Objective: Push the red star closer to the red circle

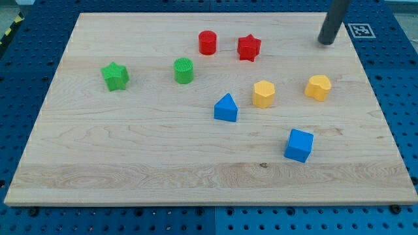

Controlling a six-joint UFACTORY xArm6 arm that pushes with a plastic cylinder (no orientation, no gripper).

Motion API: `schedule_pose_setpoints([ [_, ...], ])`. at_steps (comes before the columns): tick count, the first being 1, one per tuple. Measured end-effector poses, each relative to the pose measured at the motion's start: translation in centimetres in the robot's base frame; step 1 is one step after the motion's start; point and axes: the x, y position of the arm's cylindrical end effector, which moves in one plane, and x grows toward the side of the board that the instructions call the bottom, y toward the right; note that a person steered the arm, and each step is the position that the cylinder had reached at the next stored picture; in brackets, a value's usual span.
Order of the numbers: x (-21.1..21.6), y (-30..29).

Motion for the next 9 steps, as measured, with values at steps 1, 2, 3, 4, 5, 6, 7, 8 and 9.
schedule_pose_setpoints([
  [1,1.5,-3.8],
  [2,1.6,-4.2],
  [3,1.7,-4.7],
  [4,1.8,-6.0],
  [5,1.8,-6.1],
  [6,1.8,-7.4],
  [7,1.8,-8.8],
  [8,1.8,-8.9],
  [9,1.8,-8.9],
])
